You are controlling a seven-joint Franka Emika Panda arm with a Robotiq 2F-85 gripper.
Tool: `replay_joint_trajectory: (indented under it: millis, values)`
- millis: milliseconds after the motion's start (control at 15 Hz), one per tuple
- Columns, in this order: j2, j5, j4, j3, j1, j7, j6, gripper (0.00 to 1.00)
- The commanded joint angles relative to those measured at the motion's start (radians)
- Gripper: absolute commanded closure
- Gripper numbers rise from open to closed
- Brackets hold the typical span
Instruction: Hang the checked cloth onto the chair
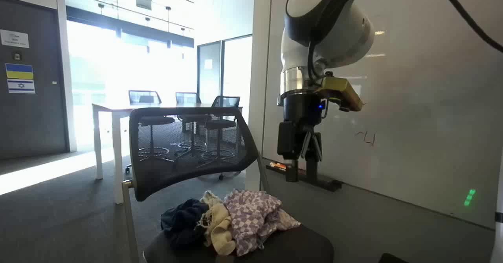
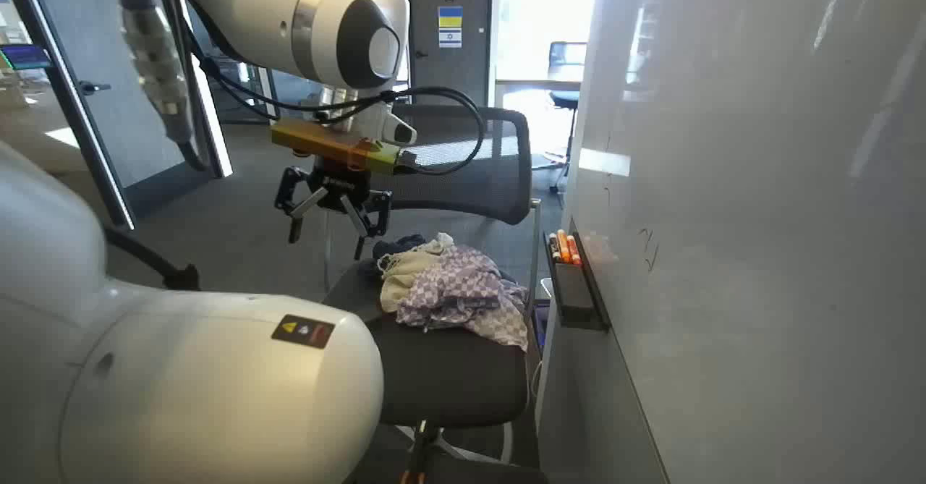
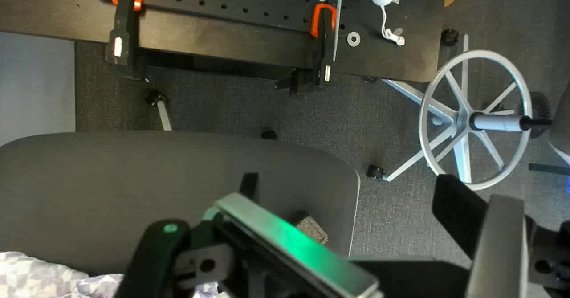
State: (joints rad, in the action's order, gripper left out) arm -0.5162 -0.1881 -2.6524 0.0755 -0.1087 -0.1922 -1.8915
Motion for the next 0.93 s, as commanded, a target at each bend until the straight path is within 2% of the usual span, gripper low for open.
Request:
replay_joint_trajectory:
  millis: [0, 533, 733, 867]
  values:
    - [0.001, -0.007, 0.003, -0.015, 0.017, -0.007, 0.004, 0.00]
    - [0.018, 0.004, 0.008, -0.020, 0.016, -0.013, -0.015, 0.00]
    - [0.178, 0.010, 0.057, -0.010, 0.031, -0.018, -0.118, 0.00]
    - [0.287, 0.052, 0.090, -0.014, 0.056, 0.004, -0.214, 0.00]
